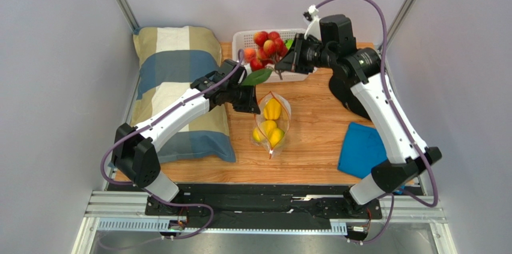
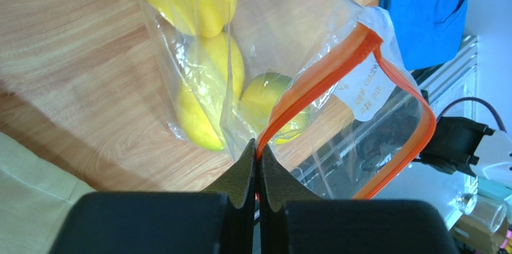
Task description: Open the zip-top bag and remove the fake food
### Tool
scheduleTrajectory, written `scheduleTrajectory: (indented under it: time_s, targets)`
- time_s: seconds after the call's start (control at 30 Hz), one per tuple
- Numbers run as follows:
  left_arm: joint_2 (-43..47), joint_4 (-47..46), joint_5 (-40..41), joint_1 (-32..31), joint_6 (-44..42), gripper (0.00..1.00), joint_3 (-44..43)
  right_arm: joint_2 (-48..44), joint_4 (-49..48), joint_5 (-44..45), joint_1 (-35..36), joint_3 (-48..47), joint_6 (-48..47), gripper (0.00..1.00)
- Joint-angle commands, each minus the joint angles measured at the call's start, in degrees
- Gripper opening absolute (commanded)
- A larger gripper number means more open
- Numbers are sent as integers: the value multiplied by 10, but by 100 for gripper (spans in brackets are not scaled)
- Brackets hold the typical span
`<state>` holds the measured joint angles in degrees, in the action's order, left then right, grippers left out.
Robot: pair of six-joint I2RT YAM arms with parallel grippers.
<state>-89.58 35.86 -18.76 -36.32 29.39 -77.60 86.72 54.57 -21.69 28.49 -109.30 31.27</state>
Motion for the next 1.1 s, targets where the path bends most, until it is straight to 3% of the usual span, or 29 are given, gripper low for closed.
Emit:
scheduleTrajectory:
  time_s: [0.0, 0.2, 0.47, 0.57, 0.6, 0.63, 0.7, 0.77, 0.93, 1.03, 1.07]
  targets:
    - [29, 2, -4, 4, -15, 0, 14, 84, -83, 89, -47, -37, -15, 0]
    - [45, -21, -31, 3, -6, 0, 17, 241, -128, 139, -85, -81, -69, 0]
    - [30, -25, -52, 4, 4, 0, -12, 380, -126, 159, -115, -152, -112, 2]
    - [20, -28, -63, 3, 5, 0, -21, 412, -112, 163, -121, -181, -121, 18]
    - [18, -29, -65, 4, 6, 0, -24, 415, -103, 164, -123, -189, -122, 30]
    - [14, -31, -66, 3, 7, 0, -26, 419, -97, 166, -124, -202, -125, 36]
    - [11, -35, -67, 4, 9, 0, -29, 419, -66, 170, -124, -217, -127, 52]
    - [4, -39, -71, 3, 14, 0, -33, 408, -35, 172, -125, -238, -131, 61]
    - [-4, -43, -71, 3, 13, 0, -41, 319, 79, 159, -121, -185, -118, 62]
    - [-9, -43, -68, 3, 10, 0, -39, 191, 77, 147, -100, -60, -124, 61]
    - [-9, -46, -68, 3, 12, 0, -38, 160, 71, 143, -83, -23, -125, 56]
